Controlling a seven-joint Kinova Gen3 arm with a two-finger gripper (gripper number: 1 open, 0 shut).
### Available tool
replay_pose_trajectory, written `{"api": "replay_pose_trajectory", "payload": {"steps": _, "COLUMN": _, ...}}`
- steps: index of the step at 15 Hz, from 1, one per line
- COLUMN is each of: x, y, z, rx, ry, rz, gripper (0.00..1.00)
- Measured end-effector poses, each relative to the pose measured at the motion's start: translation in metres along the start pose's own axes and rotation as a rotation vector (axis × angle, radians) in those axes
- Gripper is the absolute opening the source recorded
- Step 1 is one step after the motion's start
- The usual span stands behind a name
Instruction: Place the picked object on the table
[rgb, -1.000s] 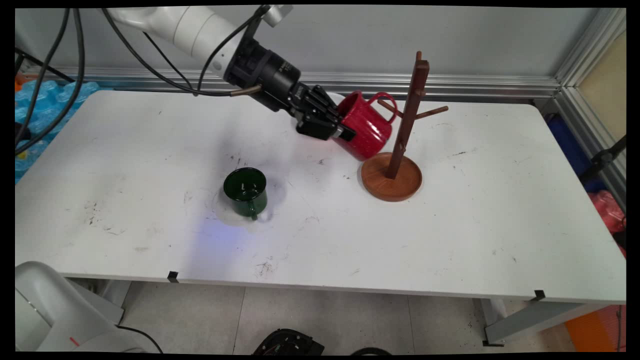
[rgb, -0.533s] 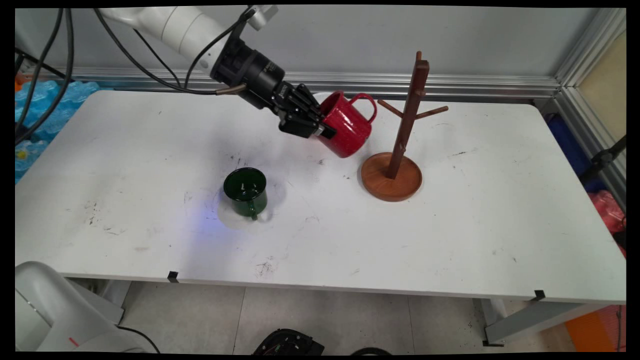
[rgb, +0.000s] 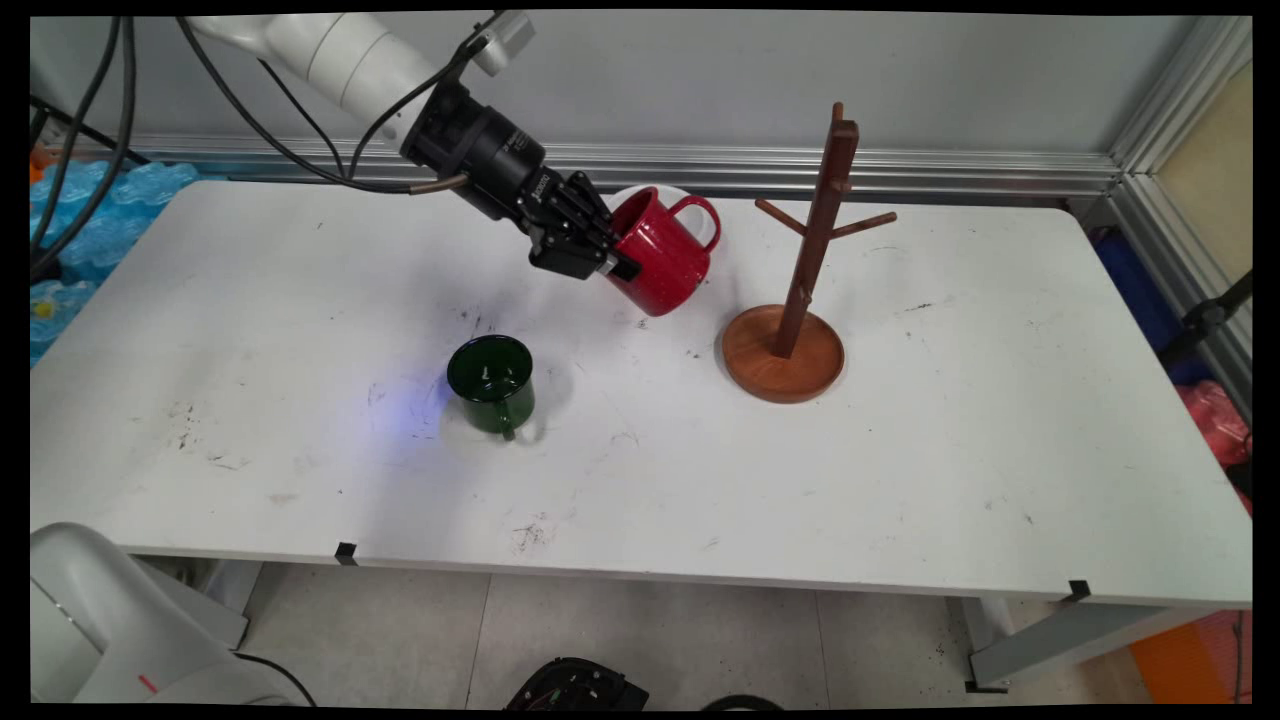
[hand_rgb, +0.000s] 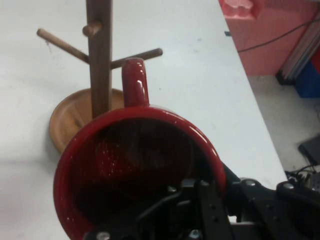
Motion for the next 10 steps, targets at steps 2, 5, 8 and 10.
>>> {"api": "replay_pose_trajectory", "payload": {"steps": 2, "x": -0.003, "y": -0.003, "z": -0.002, "rx": 0.005, "ry": -0.01, "rz": 0.008, "gripper": 0.0}}
{"api": "replay_pose_trajectory", "payload": {"steps": 5, "x": -0.009, "y": -0.008, "z": -0.006, "rx": 0.014, "ry": -0.031, "rz": 0.03, "gripper": 0.0}}
{"api": "replay_pose_trajectory", "payload": {"steps": 8, "x": -0.014, "y": -0.012, "z": -0.009, "rx": 0.022, "ry": -0.053, "rz": 0.053, "gripper": 0.0}}
{"api": "replay_pose_trajectory", "payload": {"steps": 10, "x": -0.018, "y": -0.016, "z": -0.011, "rx": 0.028, "ry": -0.073, "rz": 0.072, "gripper": 0.0}}
